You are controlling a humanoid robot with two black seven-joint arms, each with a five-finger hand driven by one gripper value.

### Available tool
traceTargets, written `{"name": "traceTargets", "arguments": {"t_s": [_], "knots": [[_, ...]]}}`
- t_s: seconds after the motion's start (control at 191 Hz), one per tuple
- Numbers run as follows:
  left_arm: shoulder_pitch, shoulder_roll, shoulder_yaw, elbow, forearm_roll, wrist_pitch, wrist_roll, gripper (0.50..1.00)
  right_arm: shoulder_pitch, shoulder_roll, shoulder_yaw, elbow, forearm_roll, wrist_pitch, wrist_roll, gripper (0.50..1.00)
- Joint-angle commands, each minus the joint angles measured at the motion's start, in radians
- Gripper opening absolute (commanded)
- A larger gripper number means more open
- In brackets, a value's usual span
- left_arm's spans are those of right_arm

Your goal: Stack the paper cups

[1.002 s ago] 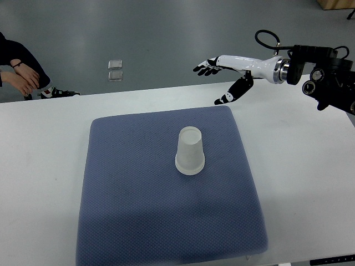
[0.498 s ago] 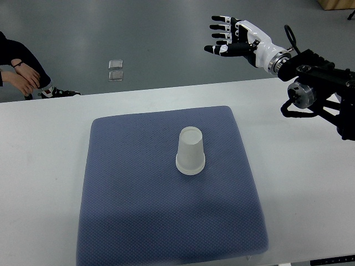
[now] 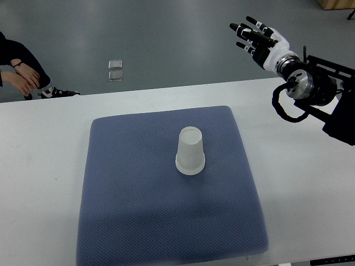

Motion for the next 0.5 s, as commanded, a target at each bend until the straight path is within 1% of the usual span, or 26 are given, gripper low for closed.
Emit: {"name": "traceTargets", "arguments": {"t_s": [0.0, 0.01, 0.042, 0.11, 0.173, 0.236, 0.341, 0.493], "knots": [[-0.001, 0.0, 0.0, 0.0, 0.0, 0.0, 0.0, 1.0, -0.023, 0.001, 0.012, -0.004, 0.008, 0.058, 0.009, 0.901], [-0.001, 0.0, 0.0, 0.0, 0.0, 0.0, 0.0, 1.0, -0.023, 0.001, 0.012, -0.004, 0.008, 0.058, 0.009, 0.901], [-0.001, 0.0, 0.0, 0.0, 0.0, 0.0, 0.0, 1.0, -0.04, 0.001, 0.021, -0.007, -0.003, 0.089, 0.011, 0.901], [0.001, 0.0, 0.0, 0.0, 0.001, 0.0, 0.0, 1.0, -0.065, 0.004, 0.032, -0.034, -0.032, 0.109, 0.015, 0.901], [-0.001, 0.0, 0.0, 0.0, 0.0, 0.0, 0.0, 1.0, -0.091, 0.033, 0.049, -0.071, -0.075, 0.116, 0.034, 0.901], [0.001, 0.0, 0.0, 0.0, 0.0, 0.0, 0.0, 1.0, -0.122, 0.068, 0.062, -0.107, -0.143, 0.141, 0.052, 0.901], [-0.001, 0.0, 0.0, 0.0, 0.0, 0.0, 0.0, 1.0, -0.166, 0.12, 0.099, -0.205, -0.245, 0.193, 0.077, 0.901], [0.001, 0.0, 0.0, 0.0, 0.0, 0.0, 0.0, 1.0, -0.18, 0.197, 0.115, -0.34, -0.258, 0.248, 0.087, 0.913]]}}
